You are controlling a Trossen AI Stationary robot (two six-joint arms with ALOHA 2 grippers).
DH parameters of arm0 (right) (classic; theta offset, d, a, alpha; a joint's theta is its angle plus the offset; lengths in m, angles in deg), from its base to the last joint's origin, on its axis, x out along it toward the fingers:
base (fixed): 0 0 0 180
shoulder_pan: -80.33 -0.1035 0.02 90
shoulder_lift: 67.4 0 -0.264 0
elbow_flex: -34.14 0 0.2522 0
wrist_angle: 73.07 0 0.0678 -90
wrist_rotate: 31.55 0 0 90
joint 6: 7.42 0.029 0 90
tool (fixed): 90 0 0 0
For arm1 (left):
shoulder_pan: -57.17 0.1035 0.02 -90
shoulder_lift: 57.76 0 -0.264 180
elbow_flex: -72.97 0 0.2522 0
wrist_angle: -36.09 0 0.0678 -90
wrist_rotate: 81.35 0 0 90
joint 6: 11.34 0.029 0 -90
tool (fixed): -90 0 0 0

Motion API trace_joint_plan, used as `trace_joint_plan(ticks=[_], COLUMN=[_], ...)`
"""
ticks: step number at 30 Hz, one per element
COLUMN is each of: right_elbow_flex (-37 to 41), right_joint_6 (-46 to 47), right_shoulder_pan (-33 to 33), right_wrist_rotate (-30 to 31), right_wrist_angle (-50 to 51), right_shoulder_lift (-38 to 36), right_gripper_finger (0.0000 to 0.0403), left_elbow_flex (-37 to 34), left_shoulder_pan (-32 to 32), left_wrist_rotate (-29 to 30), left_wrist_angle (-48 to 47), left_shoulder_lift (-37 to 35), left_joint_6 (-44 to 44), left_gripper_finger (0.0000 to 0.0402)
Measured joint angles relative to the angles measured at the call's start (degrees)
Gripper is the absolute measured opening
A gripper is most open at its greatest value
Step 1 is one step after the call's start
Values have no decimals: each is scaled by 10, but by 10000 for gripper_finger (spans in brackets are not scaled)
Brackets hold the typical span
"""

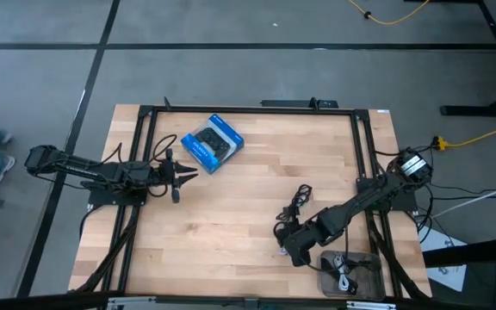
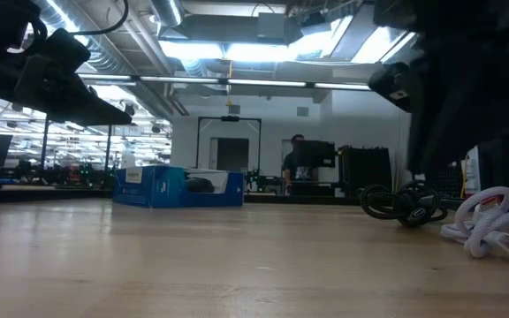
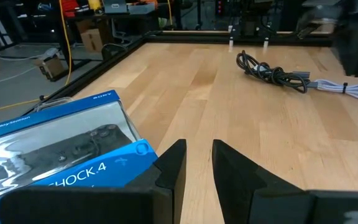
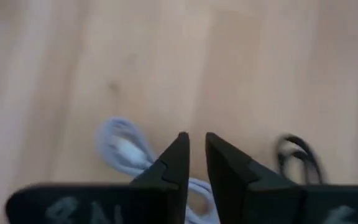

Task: Pick and place USB-C Cables
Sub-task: Put the white charger cable into the black bin

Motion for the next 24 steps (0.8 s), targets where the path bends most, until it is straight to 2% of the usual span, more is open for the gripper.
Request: trace_joint_plan(ticks=[3,6,19,24], right_elbow_flex=[0,0,0,0], right_joint_6=[-15,-16,57,47], right_shoulder_pan=[0,-1,-1,-7], right_wrist_rotate=[-45,-60,-69,-87], right_wrist_angle=[-28,-38,-36,-44], right_shoulder_lift=[0,0,0,1], right_gripper_finger=[58,58,60,61], left_elbow_flex=[0,0,0,0], left_shoulder_pan=[0,0,0,0], left_wrist_rotate=[0,0,0,0], left_wrist_angle=[0,0,0,0], left_shoulder_lift=[0,0,0,0], left_joint_6=[0,0,0,0], left_gripper_finger=[70,70,70,70])
